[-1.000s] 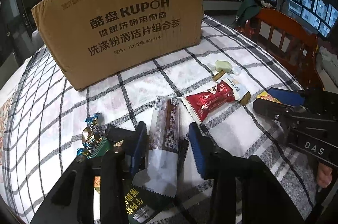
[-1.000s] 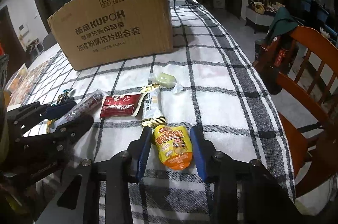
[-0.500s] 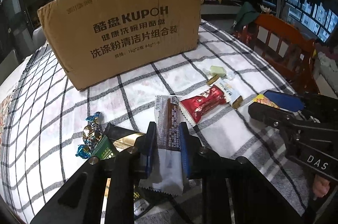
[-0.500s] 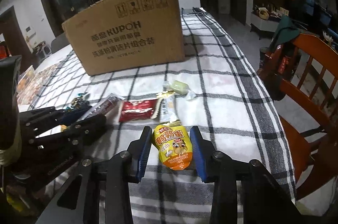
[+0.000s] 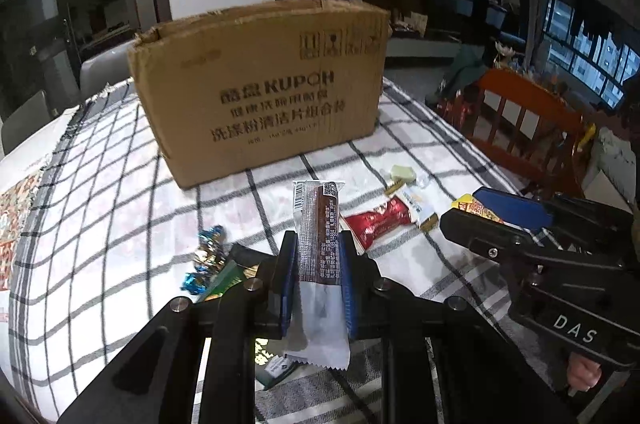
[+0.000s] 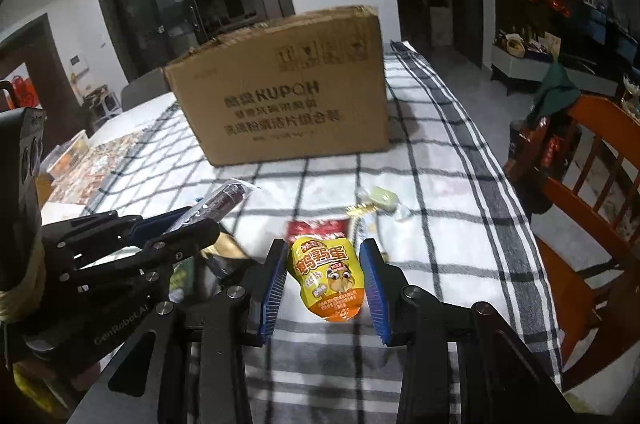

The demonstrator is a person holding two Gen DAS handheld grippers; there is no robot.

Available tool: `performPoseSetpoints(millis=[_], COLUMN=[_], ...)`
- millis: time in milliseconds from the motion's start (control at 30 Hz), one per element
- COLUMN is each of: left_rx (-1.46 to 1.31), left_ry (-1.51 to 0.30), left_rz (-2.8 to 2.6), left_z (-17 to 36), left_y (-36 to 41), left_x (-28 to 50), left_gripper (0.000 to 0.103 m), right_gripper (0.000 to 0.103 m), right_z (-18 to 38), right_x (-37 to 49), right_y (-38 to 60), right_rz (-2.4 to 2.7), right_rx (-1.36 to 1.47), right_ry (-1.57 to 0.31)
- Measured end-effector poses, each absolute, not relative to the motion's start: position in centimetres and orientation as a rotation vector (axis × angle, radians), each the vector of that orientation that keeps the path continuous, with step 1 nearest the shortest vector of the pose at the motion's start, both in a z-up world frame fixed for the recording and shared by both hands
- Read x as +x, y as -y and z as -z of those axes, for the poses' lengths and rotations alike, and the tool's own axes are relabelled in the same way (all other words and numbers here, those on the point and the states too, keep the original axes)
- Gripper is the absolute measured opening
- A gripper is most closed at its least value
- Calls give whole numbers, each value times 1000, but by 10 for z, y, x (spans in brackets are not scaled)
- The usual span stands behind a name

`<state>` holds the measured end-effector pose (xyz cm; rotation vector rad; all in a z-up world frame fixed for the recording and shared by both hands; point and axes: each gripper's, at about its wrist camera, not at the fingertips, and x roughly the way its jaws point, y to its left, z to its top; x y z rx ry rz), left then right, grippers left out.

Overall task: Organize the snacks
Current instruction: 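Carry the white bar and yellow sausage pack over the box with both tools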

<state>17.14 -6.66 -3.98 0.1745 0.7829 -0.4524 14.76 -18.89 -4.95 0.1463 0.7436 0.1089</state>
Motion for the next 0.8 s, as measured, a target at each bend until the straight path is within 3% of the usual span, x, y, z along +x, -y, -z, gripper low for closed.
performPoseSetpoints(millis=[800], left_rx=[114], left_ry=[-571], left_rz=[419], left_z=[-52], left_y=[46], left_x=[188], left_gripper=[20], right_gripper=[38], right_z=[-47], right_x=[181], right_y=[176], right_rz=[-179], right_rx=[169], right_ry=[-487])
